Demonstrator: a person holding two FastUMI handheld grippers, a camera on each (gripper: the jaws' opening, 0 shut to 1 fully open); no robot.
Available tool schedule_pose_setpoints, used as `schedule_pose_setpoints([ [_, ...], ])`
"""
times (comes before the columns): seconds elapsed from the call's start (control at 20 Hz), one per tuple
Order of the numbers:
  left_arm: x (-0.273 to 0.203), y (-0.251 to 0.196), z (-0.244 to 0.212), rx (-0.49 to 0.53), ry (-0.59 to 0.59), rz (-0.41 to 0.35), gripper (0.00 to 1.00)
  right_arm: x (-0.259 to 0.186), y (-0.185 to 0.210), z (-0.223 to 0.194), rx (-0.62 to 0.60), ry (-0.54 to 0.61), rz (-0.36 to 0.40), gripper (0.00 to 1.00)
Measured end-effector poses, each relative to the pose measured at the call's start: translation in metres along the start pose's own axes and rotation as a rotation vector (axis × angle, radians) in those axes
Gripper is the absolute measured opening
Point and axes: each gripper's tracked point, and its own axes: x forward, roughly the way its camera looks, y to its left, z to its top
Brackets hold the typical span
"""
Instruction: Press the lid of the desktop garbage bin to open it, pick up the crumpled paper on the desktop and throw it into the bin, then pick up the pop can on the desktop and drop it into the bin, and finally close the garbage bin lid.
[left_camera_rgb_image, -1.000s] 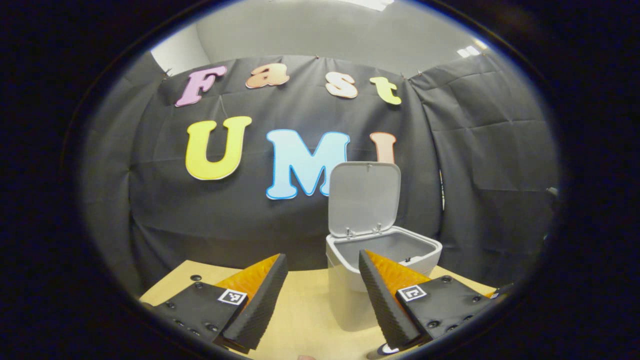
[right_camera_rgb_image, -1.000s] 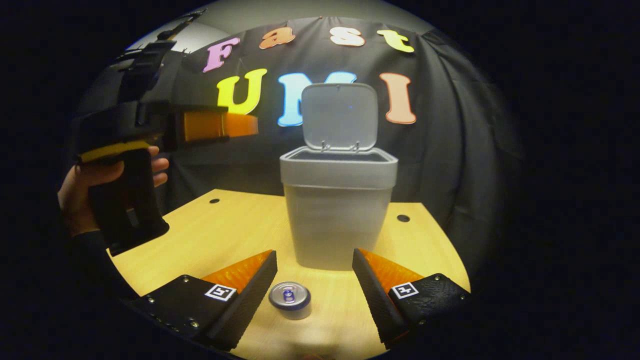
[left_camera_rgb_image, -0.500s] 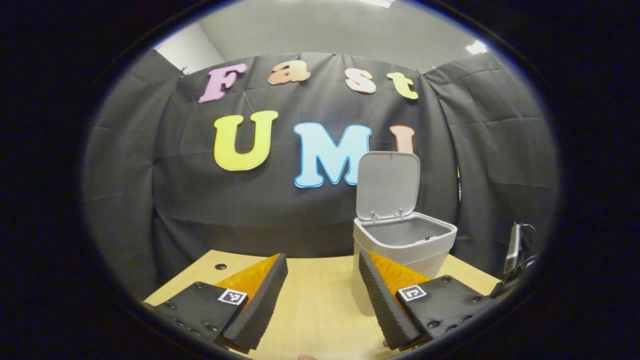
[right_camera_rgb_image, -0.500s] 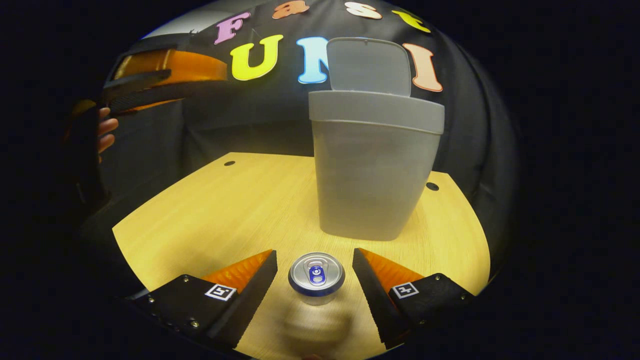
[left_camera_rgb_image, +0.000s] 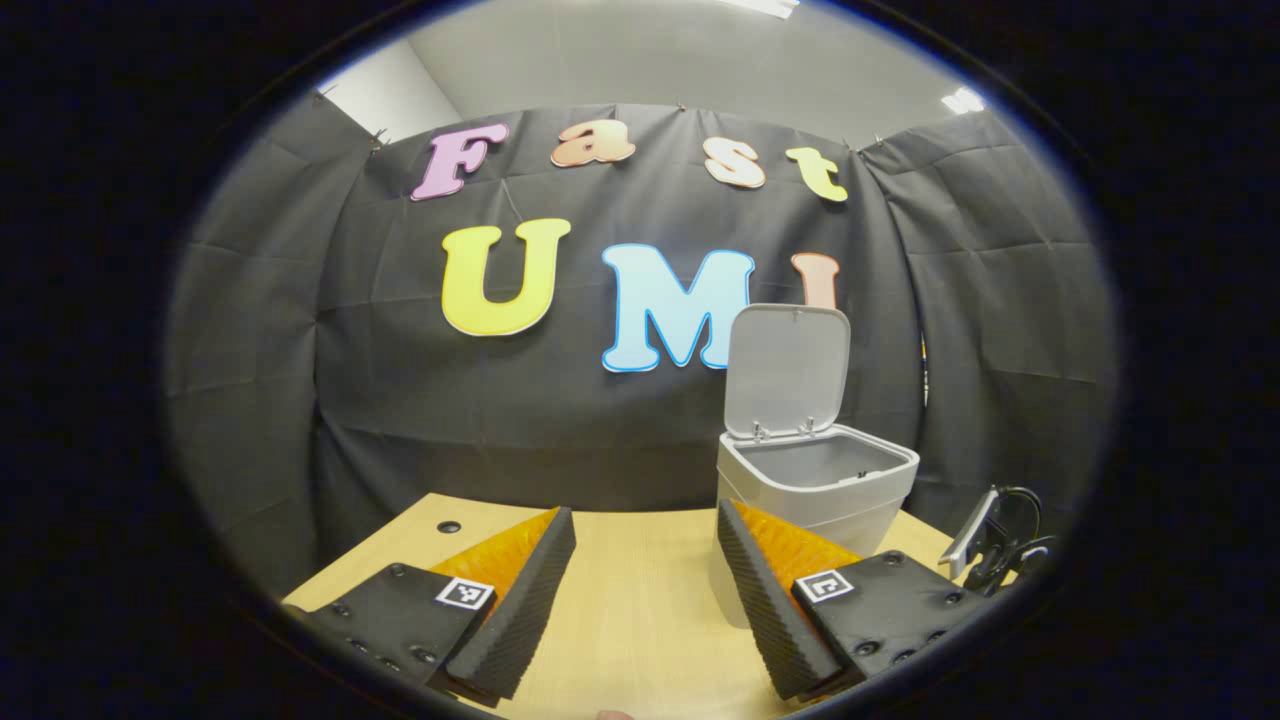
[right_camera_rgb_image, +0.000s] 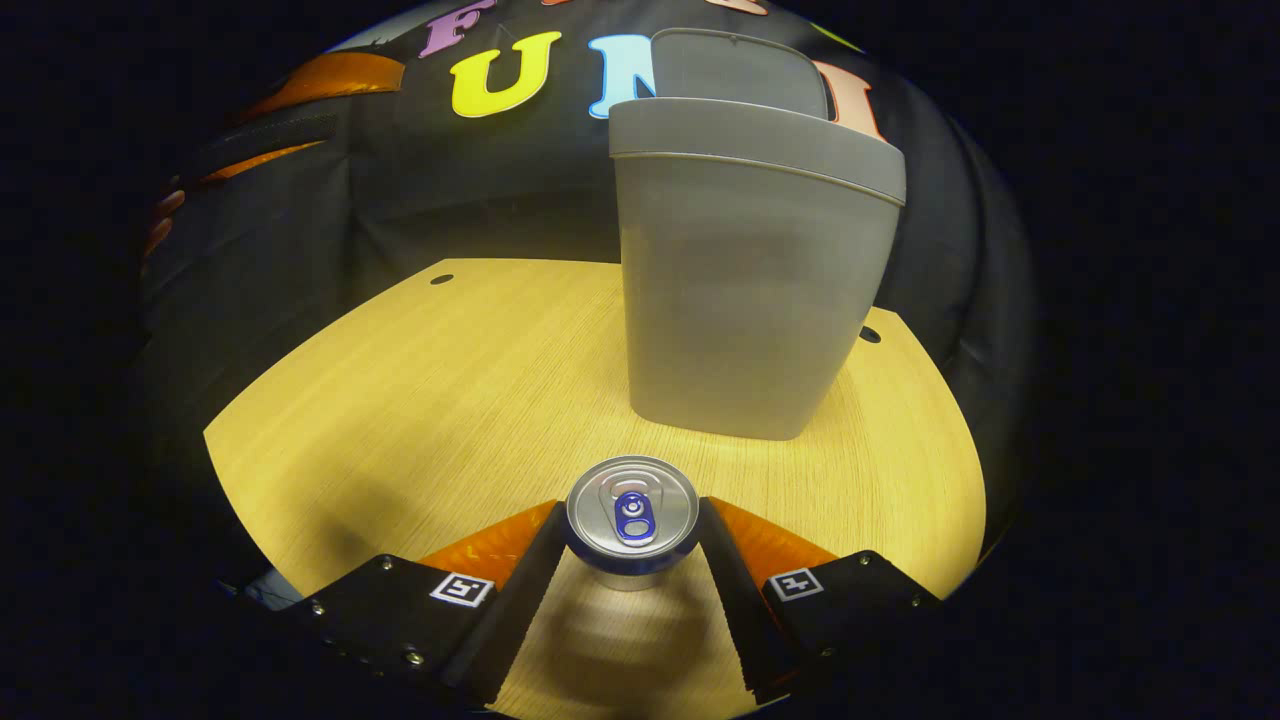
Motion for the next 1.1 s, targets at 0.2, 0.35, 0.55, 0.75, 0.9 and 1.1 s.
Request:
schedule_pose_setpoints([
  [0.2,0.001,-0.002,-0.002,-0.002,0.003,-0.01,0.97,-0.022,-0.001,0.03,-0.023,-0.082,-0.002,0.83],
  [0.35,0.001,-0.002,0.001,-0.002,-0.006,-0.019,0.97,-0.05,-0.004,0.08,-0.013,-0.201,0.001,0.83],
  [0.55,0.003,0.001,0.003,-0.015,-0.015,-0.037,0.97,-0.094,-0.009,0.168,0.014,-0.396,0.004,0.83],
  [0.75,0.003,0.005,0.001,-0.032,-0.016,-0.048,0.94,-0.119,-0.015,0.246,0.042,-0.566,0.008,0.83],
  [0.9,0.002,0.012,0.004,-0.033,-0.024,-0.051,0.94,-0.115,-0.025,0.281,0.04,-0.63,-0.021,0.83],
  [1.1,0.007,0.02,0.007,-0.029,-0.032,-0.064,0.97,-0.102,-0.035,0.303,0.021,-0.66,-0.082,0.83],
])
